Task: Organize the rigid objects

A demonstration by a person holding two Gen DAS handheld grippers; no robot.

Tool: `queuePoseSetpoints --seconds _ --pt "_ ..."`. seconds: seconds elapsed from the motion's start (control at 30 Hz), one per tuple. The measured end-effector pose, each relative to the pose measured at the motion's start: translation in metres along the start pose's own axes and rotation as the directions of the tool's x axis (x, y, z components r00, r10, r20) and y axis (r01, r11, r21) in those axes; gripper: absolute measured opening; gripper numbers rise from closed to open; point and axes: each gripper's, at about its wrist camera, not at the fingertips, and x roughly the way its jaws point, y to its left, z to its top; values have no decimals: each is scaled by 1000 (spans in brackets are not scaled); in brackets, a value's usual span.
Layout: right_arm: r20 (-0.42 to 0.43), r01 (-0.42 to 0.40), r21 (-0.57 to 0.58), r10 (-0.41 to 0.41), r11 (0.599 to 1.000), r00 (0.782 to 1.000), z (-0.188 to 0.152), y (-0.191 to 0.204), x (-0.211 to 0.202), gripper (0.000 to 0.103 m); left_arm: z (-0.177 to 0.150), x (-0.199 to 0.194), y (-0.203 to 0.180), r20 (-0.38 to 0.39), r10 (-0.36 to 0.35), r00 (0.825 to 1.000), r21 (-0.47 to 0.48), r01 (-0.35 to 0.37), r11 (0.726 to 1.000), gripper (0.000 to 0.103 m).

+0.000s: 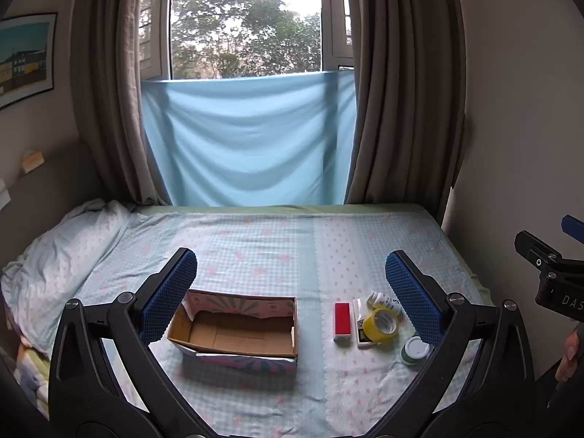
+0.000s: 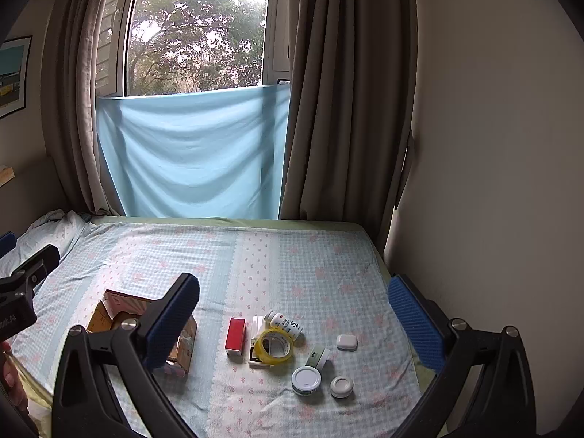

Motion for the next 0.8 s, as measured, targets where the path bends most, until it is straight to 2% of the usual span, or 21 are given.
queuePoseSetpoints --seconds 0.8 --pt "0 5 11 -5 1000 1000 -3 5 -4 103 1 0 3 -4 -39 999 9 39 999 103"
